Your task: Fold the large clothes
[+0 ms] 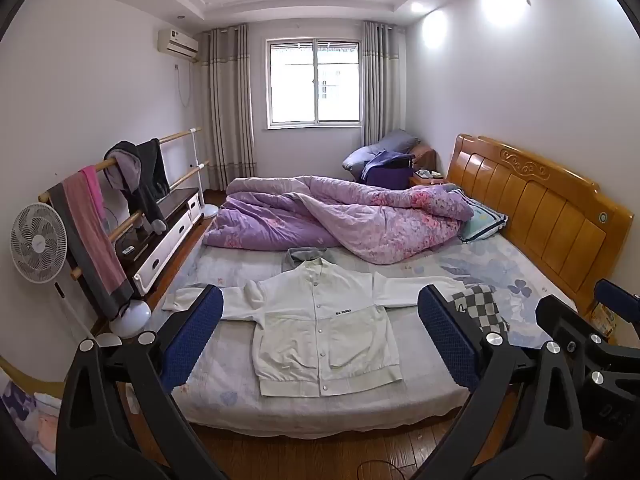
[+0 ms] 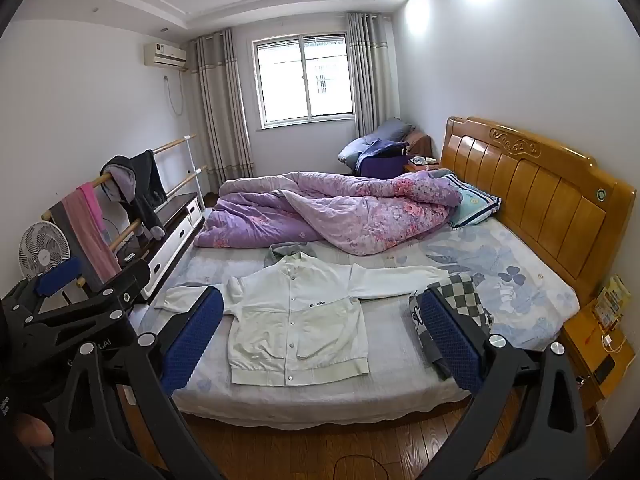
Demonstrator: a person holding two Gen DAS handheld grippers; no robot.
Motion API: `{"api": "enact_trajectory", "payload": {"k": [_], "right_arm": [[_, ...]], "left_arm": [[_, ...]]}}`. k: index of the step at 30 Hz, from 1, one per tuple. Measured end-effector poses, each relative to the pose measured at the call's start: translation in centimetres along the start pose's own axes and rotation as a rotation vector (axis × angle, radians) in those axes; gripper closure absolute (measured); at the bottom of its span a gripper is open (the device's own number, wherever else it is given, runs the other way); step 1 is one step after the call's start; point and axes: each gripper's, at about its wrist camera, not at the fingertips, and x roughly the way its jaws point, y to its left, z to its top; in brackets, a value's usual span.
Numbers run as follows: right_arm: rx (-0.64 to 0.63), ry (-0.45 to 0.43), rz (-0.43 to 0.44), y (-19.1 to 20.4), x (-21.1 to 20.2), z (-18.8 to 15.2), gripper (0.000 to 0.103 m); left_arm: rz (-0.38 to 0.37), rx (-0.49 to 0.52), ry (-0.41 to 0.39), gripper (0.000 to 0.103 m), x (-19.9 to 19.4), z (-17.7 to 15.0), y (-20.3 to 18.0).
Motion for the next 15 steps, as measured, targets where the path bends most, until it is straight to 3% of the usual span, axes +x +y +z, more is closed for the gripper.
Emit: {"api": "enact_trajectory", "payload": {"k": [15], "right_arm": [[-0.003, 0.006, -0.005, 0.18, 0.15, -0.1, 0.008]], "left_arm": [[-0.01, -0.004, 0.006, 0.005, 0.31, -0.41, -0.28]]}}
